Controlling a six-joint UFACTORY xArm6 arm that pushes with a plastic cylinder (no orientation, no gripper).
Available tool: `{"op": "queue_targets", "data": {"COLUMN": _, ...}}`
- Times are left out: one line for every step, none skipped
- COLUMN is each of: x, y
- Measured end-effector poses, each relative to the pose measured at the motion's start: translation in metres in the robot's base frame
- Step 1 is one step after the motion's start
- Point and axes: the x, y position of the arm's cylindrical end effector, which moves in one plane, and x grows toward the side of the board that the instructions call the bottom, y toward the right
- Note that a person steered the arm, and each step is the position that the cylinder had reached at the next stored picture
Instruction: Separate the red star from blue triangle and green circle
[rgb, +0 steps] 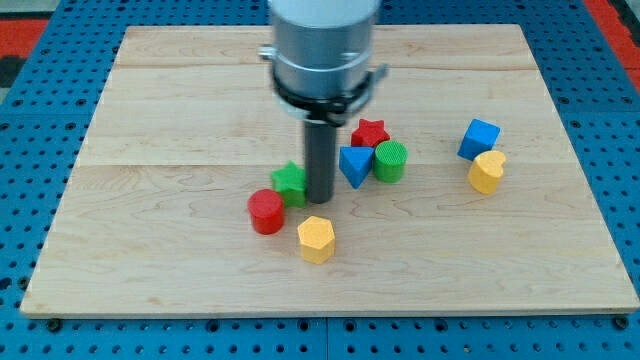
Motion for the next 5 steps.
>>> {"op": "queue_targets", "data": {"x": -0.016, "y": -0.009}}
{"op": "queue_targets", "data": {"x": -0.037, "y": -0.006}}
{"op": "queue_targets", "data": {"x": -0.08, "y": 0.029}}
{"op": "queue_targets", "data": {"x": -0.086, "y": 0.08}}
{"op": "queue_targets", "data": {"x": -0.058, "y": 0.095}}
